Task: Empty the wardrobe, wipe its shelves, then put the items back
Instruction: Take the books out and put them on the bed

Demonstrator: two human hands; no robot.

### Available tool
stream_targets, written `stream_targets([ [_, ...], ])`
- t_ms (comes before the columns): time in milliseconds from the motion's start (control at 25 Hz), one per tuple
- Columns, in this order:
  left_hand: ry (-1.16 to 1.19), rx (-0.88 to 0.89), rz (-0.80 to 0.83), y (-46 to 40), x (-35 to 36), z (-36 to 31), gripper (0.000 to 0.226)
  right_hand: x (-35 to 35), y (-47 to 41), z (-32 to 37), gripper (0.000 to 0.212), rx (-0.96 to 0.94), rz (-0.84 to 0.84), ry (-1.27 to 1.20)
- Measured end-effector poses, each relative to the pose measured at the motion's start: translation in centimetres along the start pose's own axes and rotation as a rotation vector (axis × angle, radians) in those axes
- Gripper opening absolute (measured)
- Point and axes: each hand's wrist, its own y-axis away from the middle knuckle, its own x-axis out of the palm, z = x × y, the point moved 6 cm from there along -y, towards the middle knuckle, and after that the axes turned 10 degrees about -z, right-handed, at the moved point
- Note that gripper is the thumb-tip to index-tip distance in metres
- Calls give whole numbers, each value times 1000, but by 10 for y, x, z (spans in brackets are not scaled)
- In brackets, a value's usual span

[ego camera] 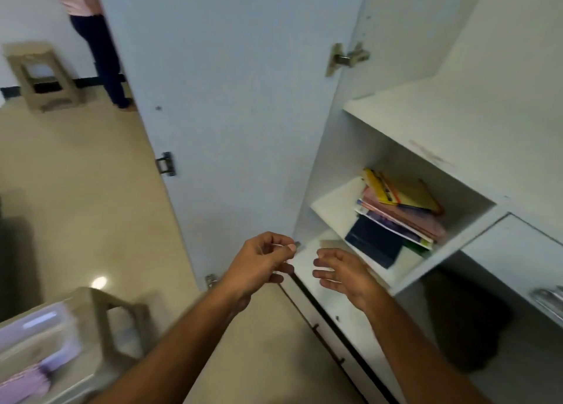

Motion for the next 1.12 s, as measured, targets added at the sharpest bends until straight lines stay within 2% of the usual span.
stream_targets([
  [120,-72,-27,93,-32,56,-2,16,-77,-41,-3,19,-12,-272,41],
  [200,-119,-53,139,-53,80,2,13,-120,-61,0,26,-103,-520,235],
  [320,-195,-116,186,-93,107,14,13,-153,-96,10,38,-185,-667,404],
  [560,-323,-260,279,-168,128,34,13,-189,-193,-2,73,-28,-636,632],
  [840,-345,-396,287,-235,138,75,20,-193,-231,-22,104,-11,-512,633],
  [1040,-276,-558,306,-252,173,112,49,-169,-220,-55,114,228,-514,558],
  [1120,-257,-632,293,-257,195,129,66,-160,-223,-79,125,225,-535,491],
])
